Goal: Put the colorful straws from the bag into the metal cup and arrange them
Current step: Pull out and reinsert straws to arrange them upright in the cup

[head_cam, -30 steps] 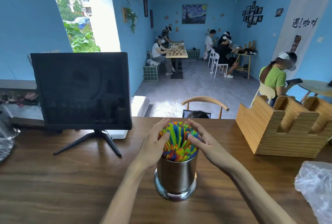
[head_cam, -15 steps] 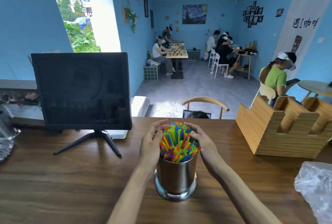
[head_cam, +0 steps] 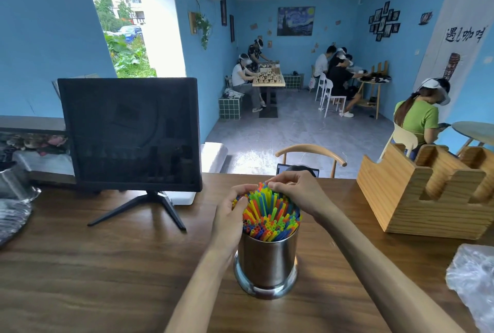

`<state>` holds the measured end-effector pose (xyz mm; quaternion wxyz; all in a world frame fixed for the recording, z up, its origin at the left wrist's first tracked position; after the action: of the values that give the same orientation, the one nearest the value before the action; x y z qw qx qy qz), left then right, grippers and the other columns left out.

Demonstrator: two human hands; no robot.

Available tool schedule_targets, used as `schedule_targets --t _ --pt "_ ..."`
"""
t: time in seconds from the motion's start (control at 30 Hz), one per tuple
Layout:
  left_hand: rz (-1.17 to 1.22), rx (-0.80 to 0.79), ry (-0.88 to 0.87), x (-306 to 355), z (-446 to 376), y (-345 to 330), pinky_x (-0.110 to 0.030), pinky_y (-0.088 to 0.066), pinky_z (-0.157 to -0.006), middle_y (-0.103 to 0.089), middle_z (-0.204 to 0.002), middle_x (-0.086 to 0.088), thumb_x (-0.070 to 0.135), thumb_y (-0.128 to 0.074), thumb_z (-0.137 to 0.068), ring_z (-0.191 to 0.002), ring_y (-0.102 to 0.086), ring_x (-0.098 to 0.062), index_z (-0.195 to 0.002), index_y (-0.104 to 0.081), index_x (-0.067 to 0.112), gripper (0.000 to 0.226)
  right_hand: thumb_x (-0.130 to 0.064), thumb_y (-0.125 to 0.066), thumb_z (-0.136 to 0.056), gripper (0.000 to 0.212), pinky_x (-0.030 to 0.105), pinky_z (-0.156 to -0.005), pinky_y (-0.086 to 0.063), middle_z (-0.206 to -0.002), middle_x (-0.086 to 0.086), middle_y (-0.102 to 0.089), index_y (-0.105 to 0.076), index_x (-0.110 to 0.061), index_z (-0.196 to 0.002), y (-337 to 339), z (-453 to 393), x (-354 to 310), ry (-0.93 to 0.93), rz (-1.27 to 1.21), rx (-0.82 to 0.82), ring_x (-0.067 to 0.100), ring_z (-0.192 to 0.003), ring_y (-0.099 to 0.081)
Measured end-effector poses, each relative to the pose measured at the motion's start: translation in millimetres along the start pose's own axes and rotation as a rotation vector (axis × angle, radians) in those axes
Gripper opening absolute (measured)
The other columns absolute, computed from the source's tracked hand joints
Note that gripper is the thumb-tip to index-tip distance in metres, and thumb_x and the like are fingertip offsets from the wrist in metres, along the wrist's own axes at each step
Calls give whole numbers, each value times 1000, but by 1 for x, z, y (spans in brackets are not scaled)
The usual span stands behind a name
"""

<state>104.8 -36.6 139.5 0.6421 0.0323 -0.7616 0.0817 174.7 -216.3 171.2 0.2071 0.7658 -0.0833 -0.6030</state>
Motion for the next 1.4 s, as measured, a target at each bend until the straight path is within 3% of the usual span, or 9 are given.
schedule_targets --t 0.2,0.37,0.47,0.63,0.8,0.97,1.1,1.2,1.4 --pt "9 1 -3 -1 2 -1 -18 -57 -68 -76 -103 9 12 -46 -108 -96 -73 -7 -102 -73 35 36 -30 -80 -87 6 30 -77 -63 -81 -8 -78 -80 -29 -81 5 -2 0 16 54 5 8 -82 -74" --pt "22 21 7 -1 2 -2 -17 -56 -70 -75 -104 11 9 -48 -107 -94 -72 -3 -114 -70 25 28 -25 -85 -81 7 14 -62 -52 -77 -8 -77 -81 -27 -76 13 -5 -6 -20 -1 -15 0 -75 -72" --pt "-40 30 17 -1 0 0 -21 -58 -75 -75 -108 13 18 -54 -106 -99 -71 -3 -115 -72 31 25 -26 -81 -84 5 13 -63 -52 -80 -11 -77 -81 -27 -79 13 -6 -5 -38 26 -40 -1 -79 -72" --pt "-214 68 -43 3 -8 10 -20 -60 -72 -77 -95 21 26 -71 -96 -93 -71 3 -103 -80 32 13 -28 -79 -87 7 10 -59 -50 -78 -16 -74 -80 -29 -80 14 -4 -3 -30 44 -46 -5 -78 -70" --pt "-375 -20 -60 13 -17 19 -9 -53 -64 -71 -85 34 27 -76 -92 -89 -65 15 -86 -77 45 19 -30 -79 -87 5 14 -63 -52 -83 -9 -77 -81 -26 -83 16 -1 -3 -28 38 -42 2 -81 -72" --pt "-581 -139 -53 24 -29 27 -23 -59 -78 -73 -97 19 34 -75 -92 -96 -67 -2 -93 -77 40 6 -31 -76 -90 6 20 -70 -56 -88 -6 -77 -80 -27 -88 16 0 -4 -40 54 -66 8 -87 -73" --pt "-730 -227 -73 32 -34 31 -29 -59 -81 -71 -97 18 39 -74 -91 -96 -66 -3 -91 -73 38 1 -31 -75 -91 5 25 -75 -59 -89 -5 -76 -79 -28 -90 13 1 -4 -31 66 -67 10 -89 -73" --pt "-869 -277 -163 37 -32 29 -24 -56 -79 -66 -97 22 39 -69 -92 -95 -62 -1 -83 -64 41 10 -33 -74 -91 5 28 -78 -61 -90 -5 -76 -78 -30 -90 12 1 -5 -16 94 -70 11 -89 -73" --pt "-685 -132 -261 47 -26 22 -21 -46 -71 -63 -96 24 45 -68 -90 -99 -55 13 -81 -66 44 9 -35 -71 -95 5 16 -76 -51 -99 -17 -71 -72 -39 -97 9 7 -11 81 150 -16 2 -99 -67"
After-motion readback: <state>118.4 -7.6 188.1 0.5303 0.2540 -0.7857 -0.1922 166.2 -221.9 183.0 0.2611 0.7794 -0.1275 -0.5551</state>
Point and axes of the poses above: each hand's wrist, its own z-axis away from the middle knuckle, its own y-axis out of the back of the hand, x = y × z, the point moved 1 cm from there along -z, towards the middle knuckle
